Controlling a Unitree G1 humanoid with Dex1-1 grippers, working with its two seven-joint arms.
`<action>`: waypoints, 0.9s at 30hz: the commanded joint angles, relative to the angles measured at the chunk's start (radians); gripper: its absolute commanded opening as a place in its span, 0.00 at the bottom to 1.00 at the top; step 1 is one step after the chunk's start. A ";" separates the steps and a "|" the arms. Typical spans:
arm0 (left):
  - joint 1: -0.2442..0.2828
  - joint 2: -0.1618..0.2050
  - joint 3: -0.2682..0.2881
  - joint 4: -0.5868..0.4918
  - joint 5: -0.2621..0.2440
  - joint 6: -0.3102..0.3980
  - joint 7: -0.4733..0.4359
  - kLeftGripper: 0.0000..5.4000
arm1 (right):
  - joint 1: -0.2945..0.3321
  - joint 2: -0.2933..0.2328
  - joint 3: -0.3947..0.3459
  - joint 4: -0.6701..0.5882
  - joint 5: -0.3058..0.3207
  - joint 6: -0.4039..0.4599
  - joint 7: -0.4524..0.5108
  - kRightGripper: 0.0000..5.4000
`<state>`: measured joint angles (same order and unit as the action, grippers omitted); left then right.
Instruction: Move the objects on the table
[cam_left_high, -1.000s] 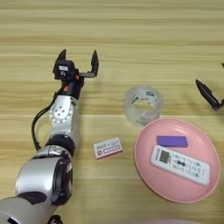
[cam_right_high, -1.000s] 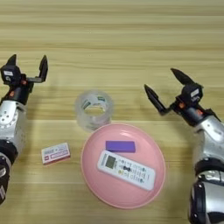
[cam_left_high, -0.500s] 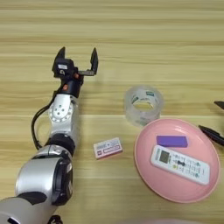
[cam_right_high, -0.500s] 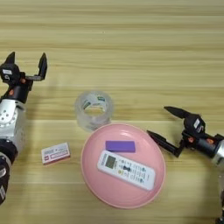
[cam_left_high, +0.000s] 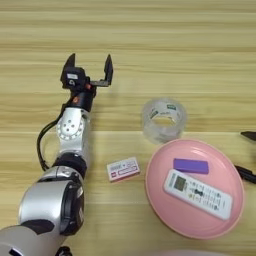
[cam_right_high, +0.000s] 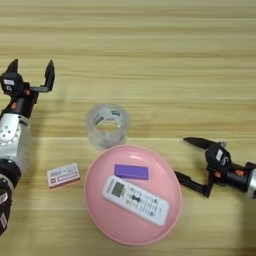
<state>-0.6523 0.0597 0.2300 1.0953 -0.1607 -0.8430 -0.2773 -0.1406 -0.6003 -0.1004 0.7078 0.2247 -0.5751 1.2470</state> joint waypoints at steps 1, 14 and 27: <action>0.003 0.000 -0.001 -0.013 -0.001 -0.013 -0.001 1.00 | 0.027 -0.005 0.017 -0.073 0.014 0.025 0.003 1.00; 0.001 0.000 -0.001 -0.008 0.001 -0.014 0.003 1.00 | 0.096 0.020 0.060 -0.272 0.055 0.087 0.000 1.00; 0.001 -0.002 -0.002 -0.010 0.003 -0.018 0.009 1.00 | 0.100 0.023 0.064 -0.328 0.061 0.095 -0.041 1.00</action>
<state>-0.6517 0.0590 0.2299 1.0911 -0.1604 -0.8500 -0.2734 -0.0217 -0.5742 -0.0256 0.3708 0.2822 -0.4767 1.2253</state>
